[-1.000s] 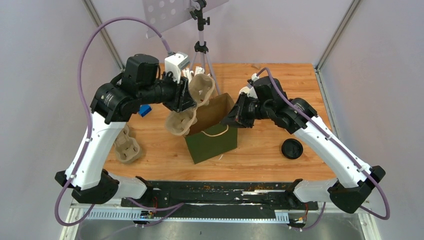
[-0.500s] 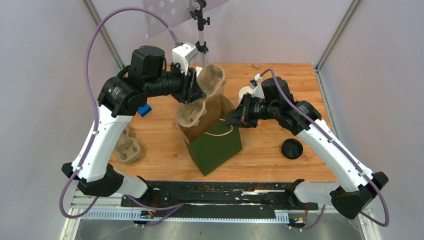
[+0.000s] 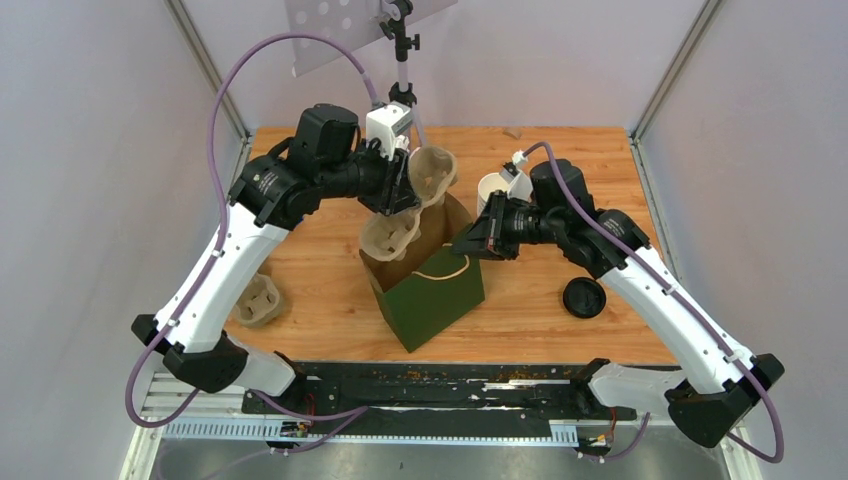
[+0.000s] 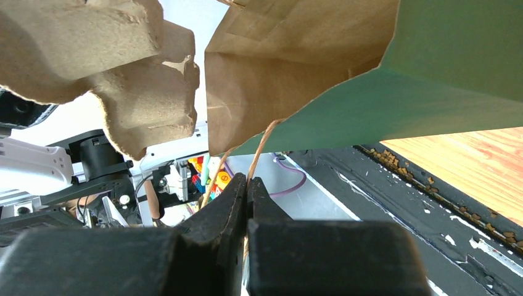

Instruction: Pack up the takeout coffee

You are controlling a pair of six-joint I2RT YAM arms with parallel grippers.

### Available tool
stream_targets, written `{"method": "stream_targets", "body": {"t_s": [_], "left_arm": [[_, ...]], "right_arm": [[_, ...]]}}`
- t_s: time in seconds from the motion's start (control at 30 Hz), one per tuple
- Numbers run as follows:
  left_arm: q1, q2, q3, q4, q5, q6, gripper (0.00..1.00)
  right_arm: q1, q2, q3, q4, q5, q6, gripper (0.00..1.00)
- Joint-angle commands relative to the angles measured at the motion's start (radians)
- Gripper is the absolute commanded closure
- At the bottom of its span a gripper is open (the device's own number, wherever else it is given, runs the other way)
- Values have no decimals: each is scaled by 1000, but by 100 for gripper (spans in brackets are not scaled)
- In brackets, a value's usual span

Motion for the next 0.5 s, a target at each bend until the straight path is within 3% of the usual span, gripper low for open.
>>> {"method": "stream_targets", "body": {"t_s": [0.0, 0.23, 0.47], "left_arm": [[-4, -20, -6, 49, 3, -43, 69], [-4, -128, -195, 250, 33, -129, 70], [-6, -154, -292, 280, 33, -122, 70]], "right_arm": [[-11, -36, 5, 11, 2, -15, 100], [-12, -62, 6, -5, 26, -25, 100], [-13, -71, -4, -6, 16, -30, 100]]}}
